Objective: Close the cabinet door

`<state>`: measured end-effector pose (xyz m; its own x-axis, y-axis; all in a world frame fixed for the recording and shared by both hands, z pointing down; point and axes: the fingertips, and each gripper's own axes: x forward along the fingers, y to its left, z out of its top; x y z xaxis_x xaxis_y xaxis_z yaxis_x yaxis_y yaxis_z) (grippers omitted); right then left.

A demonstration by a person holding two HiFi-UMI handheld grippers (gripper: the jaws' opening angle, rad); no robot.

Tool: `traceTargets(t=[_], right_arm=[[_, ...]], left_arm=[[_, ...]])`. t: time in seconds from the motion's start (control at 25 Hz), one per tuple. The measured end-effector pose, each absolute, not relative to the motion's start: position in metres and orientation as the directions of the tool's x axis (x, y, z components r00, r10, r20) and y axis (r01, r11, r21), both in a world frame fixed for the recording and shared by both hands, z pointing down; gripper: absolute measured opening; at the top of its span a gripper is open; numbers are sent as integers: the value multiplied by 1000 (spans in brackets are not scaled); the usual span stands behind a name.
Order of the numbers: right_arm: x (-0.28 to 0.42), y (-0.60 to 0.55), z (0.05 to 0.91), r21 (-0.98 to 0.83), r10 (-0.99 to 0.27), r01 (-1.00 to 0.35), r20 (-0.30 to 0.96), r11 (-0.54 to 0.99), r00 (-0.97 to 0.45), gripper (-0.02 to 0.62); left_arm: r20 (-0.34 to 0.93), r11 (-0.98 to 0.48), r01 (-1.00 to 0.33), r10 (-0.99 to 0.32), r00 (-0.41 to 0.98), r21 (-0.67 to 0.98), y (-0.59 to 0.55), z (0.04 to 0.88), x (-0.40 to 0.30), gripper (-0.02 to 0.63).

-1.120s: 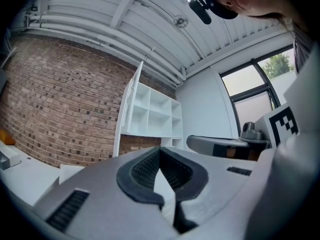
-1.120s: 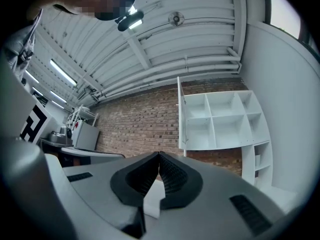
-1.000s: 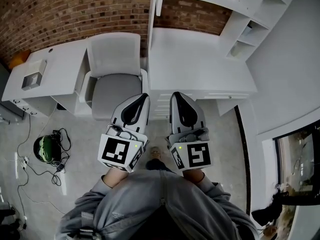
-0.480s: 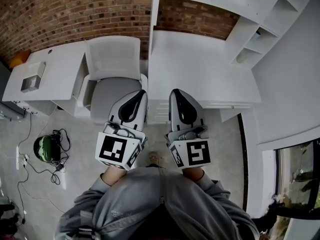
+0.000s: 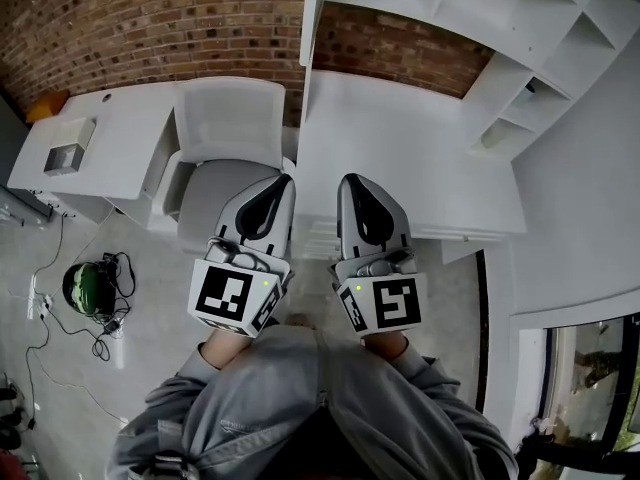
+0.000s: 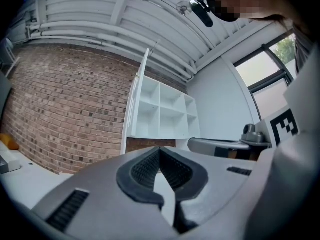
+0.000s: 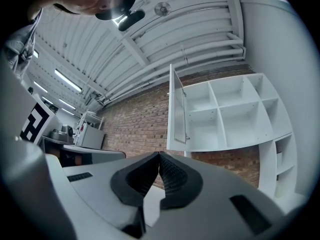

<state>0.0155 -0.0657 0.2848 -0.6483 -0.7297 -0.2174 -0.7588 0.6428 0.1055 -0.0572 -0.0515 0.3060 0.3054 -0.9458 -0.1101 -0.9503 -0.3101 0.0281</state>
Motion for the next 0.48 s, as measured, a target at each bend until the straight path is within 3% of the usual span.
traceTargets(t=[0.48], right_arm=[[5,-98,291,106,-722,-749,-211,654,-659,26]], left_arm=[[-107,-299,-954,-950,294,27,-85,309,-67,6]])
